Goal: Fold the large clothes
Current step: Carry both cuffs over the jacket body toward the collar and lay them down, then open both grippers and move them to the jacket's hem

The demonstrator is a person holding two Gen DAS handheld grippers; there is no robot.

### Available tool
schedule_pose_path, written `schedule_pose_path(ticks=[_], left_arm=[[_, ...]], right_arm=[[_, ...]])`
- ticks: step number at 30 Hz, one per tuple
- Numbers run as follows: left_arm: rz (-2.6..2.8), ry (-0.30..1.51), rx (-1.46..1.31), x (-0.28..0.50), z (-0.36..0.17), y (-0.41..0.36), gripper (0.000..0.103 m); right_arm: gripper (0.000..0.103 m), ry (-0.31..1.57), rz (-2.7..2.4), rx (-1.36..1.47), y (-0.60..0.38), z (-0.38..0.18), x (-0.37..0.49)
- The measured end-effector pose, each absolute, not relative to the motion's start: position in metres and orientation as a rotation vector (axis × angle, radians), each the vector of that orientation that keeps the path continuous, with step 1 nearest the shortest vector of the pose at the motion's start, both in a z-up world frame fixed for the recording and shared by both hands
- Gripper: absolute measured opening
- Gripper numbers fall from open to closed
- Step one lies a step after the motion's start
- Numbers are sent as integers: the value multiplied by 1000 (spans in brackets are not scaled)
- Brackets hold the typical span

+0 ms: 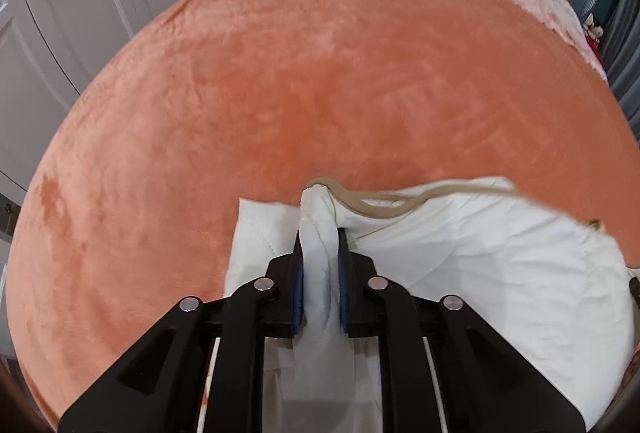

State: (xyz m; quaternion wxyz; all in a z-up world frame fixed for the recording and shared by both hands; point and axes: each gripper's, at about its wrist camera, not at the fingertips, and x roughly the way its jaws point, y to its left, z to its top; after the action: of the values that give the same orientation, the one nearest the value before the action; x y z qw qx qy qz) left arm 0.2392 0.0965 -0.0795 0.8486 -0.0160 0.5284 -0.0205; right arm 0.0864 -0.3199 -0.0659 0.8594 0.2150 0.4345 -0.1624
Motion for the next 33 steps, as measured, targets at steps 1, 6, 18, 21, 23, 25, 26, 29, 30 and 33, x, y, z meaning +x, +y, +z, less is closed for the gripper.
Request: schedule_pose_path(ticks=[1,6,18,21,23,25,26,29,30,33], left_arm=[[-45,1108,-36,238,-84,97,17],[-32,1027,2,230,-99,90,20],[-15,951,2,227,-103,88,23],[0,982,14,228,-82,94,35],[19,948,16,220,-56,100,44],[-6,909,-2,212,-26,100,44],[-31,903,-12,210,-15,94,44],[-160,939,-17,209,-1,55,44],[-218,968,-16,209,-5,36,44],[-307,1058,-2,210,-32,-10,43]], right_arm=[[10,917,-341,454,-320,-72,86],[11,919,-346,439,-316,-92,87],[14,901,-352,441,-316,-98,89],[36,894,-399,474,-325,-75,83],[37,784,-471,507,-328,-41,64],[37,714,-416,521,-317,-14,58],[36,724,-347,511,-304,-7,65],[20,834,-175,392,-251,-3,97],[9,865,-119,345,-229,-7,108],[6,938,-43,242,-183,-25,129]])
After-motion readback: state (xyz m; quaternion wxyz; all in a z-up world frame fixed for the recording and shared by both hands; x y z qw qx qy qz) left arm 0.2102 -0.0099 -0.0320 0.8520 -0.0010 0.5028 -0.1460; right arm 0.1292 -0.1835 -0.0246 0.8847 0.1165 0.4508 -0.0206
